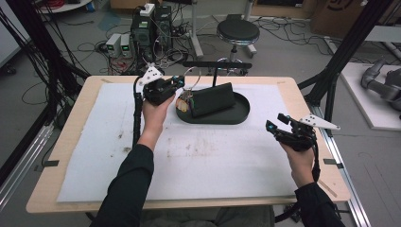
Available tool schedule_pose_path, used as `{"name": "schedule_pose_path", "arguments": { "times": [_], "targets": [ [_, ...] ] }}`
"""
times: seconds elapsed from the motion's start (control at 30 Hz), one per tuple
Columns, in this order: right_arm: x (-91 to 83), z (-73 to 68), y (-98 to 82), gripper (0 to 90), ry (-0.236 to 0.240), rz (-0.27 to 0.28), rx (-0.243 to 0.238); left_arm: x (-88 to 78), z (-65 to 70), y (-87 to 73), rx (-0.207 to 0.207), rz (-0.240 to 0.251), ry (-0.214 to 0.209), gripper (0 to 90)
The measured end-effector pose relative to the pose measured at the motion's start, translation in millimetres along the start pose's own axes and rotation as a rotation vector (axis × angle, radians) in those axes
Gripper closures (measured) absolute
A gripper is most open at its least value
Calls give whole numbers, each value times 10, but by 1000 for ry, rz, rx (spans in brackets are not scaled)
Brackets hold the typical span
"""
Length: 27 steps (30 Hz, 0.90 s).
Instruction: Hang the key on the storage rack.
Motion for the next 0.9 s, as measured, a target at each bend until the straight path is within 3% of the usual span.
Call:
{"name": "schedule_pose_path", "arguments": {
  "times": [0.5,0.9],
  "targets": [
    [-4,5,2,338,-1,2,1,43,-122,-80,-38,-25,41,867],
    [-10,7,4,338,-6,6,4,91,-142,-128,-51,-42,75,866]
  ]
}}
Point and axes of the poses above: each handheld gripper's, and its own axes: x roughly forward along the jaws, y roughly out of its top, z roughly to its right, the point moved 2 cm from there along x, roughly forward along the jaws
